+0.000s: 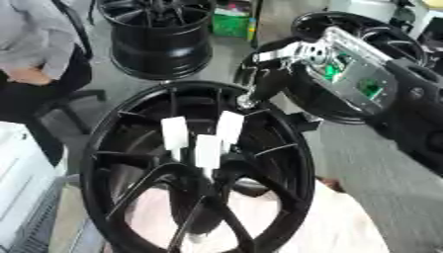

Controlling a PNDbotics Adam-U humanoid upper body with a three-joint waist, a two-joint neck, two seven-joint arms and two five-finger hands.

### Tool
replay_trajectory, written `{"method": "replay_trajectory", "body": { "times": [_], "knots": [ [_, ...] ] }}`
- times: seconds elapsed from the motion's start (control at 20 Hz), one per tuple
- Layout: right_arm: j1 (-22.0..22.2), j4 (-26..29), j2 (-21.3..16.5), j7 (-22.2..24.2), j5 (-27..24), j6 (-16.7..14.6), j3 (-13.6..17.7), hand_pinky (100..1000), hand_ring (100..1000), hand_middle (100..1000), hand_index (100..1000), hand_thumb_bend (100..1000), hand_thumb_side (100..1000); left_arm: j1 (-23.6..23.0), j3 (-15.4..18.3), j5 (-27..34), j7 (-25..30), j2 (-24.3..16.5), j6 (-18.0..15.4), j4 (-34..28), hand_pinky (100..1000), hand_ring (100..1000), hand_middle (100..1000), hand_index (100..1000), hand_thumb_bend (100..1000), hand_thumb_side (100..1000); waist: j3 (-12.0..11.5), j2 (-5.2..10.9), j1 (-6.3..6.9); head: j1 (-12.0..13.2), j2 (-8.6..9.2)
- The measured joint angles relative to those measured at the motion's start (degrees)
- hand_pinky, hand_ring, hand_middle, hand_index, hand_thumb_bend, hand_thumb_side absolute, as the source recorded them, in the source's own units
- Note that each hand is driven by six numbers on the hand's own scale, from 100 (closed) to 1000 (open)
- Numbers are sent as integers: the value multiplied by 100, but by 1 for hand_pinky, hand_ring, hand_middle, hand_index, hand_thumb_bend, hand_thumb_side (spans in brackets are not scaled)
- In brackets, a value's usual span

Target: Pull the pin out of the wheel hub.

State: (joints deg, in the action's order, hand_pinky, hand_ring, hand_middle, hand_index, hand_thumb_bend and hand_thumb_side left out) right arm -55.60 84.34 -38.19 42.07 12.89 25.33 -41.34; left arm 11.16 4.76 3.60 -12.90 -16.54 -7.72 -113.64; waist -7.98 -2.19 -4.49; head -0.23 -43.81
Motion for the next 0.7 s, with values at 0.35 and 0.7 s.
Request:
{"method": "replay_trajectory", "body": {
  "times": [0.35, 0.7],
  "knots": [
    [72, 207, -45, 9, -93, 108, 5, 845, 847, 830, 880, 347, 324, -4, -29, 12, 22, 1, 20, 0, 761, 826, 648, 852, 100, 711, -10, -3, 1, 2, 0],
    [131, 584, -194, -111, -357, 227, 39, 842, 846, 830, 882, 356, 338, -6, -30, 12, 24, 5, 23, 0, 761, 826, 649, 852, 100, 711, -9, -4, 13, 5, 0]
  ]
}}
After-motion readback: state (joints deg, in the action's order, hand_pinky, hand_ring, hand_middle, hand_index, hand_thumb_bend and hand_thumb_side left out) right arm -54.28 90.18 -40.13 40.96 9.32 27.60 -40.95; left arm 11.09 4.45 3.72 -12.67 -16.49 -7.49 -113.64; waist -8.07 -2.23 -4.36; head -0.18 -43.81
